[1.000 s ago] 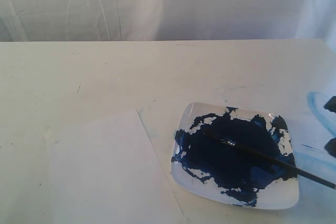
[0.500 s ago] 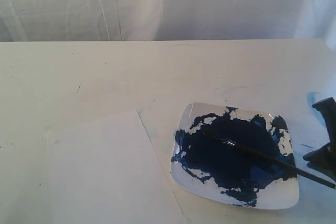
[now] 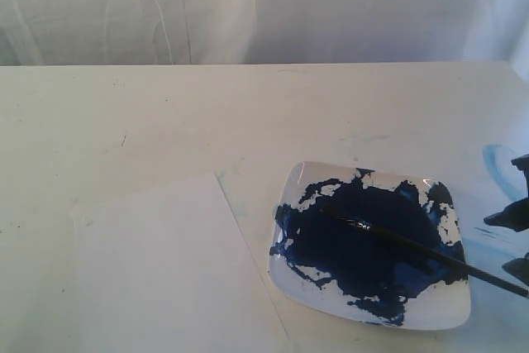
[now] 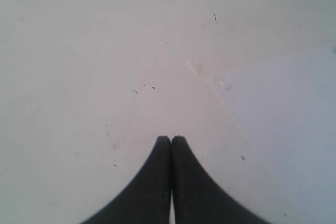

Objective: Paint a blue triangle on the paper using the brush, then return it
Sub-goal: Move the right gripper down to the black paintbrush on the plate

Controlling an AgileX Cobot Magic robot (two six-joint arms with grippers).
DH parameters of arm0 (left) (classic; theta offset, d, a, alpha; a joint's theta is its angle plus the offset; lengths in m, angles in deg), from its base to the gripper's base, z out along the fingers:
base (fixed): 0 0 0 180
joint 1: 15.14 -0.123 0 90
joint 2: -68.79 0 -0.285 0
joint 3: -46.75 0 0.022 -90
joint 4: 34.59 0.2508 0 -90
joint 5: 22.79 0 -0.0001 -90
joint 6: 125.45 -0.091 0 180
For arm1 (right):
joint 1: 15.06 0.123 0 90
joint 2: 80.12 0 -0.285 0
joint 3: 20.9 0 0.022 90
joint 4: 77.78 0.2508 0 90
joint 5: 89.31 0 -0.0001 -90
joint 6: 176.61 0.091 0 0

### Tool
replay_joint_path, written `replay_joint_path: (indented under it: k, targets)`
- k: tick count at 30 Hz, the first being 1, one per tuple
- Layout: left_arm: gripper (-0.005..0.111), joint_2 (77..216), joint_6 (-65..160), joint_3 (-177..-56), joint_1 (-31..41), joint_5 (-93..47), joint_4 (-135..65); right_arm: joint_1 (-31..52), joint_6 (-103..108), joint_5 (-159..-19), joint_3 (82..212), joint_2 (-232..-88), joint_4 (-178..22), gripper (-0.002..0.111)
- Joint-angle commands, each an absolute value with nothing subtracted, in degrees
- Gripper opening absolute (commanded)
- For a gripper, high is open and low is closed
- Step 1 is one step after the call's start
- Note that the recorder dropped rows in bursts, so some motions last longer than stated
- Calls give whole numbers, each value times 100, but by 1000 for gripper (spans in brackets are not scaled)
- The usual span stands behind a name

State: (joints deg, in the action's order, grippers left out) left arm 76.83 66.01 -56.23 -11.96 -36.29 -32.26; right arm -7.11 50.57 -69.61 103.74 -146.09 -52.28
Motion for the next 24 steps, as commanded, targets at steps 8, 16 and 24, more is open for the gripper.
replay_joint_path:
  k: [8, 16, 24]
  targets:
    - [0, 7658, 6612, -5603, -1169, -3607, -3240, -707, 6549, -6881, 10032, -14616, -5192, 43]
    - [0, 7658, 6612, -5603, -1169, -3607, -3240, -707, 6833, -7131, 9975, -14616, -5192, 43]
    - [0, 7658, 6612, -5603, -1169, -3607, -3240, -707, 6829, -7299, 9975, -14979, -5169, 43]
